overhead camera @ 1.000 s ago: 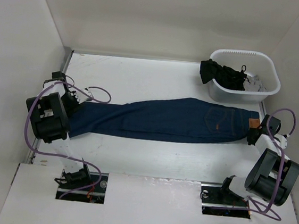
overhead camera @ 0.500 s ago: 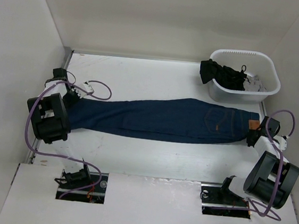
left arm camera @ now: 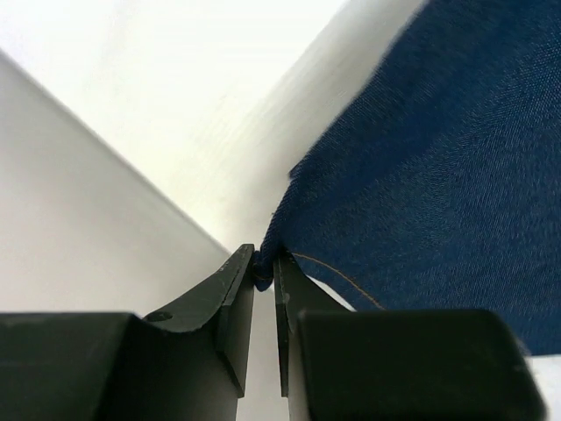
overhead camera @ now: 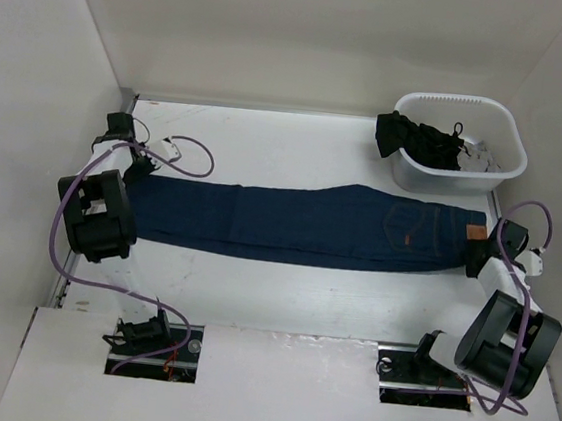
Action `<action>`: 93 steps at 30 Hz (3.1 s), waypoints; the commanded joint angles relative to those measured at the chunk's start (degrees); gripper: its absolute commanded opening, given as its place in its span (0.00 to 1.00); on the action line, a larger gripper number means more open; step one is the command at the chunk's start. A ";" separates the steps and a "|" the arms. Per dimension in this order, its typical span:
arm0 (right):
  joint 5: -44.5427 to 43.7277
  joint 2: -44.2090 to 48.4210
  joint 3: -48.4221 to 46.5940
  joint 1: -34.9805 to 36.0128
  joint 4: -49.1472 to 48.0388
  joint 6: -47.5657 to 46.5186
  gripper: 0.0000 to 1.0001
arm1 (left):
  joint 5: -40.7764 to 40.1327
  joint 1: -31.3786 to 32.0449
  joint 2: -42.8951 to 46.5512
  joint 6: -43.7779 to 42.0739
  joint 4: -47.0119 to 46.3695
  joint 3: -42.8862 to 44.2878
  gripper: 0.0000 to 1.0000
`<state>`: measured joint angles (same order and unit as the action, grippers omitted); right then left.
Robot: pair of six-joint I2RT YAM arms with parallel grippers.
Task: Fold and stack the trousers
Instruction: Fold the trousers
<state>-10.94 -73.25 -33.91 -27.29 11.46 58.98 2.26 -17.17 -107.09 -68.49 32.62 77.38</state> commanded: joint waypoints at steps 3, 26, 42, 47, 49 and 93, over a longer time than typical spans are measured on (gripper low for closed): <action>-2.41 10.12 -4.14 2.89 2.41 -12.38 1.00 | -1.38 0.16 -0.93 1.43 -2.30 1.01 0.12; 5.93 -23.76 -38.15 82.08 8.76 -74.44 0.61 | -2.44 -0.46 0.39 1.52 -3.44 -3.55 0.11; 1.36 -33.44 -38.78 86.39 6.29 -83.41 0.48 | -2.53 -0.46 0.74 0.81 -3.09 -2.59 0.11; 0.92 -34.76 -38.86 86.39 5.24 -84.29 0.48 | -2.53 -0.46 0.74 0.73 -2.74 -2.41 0.11; 0.92 -35.55 -38.51 86.39 4.62 -84.29 0.48 | -2.61 -0.37 1.09 0.90 -2.74 -2.59 0.11; 3.89 -20.17 -29.11 92.45 14.28 -85.35 0.00 | -4.28 -0.98 5.48 -3.75 1.57 -5.22 0.07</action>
<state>-12.29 -93.45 -64.25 64.62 20.84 -27.24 -0.45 -17.41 -105.19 -70.08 33.45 73.87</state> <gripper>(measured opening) 0.005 0.116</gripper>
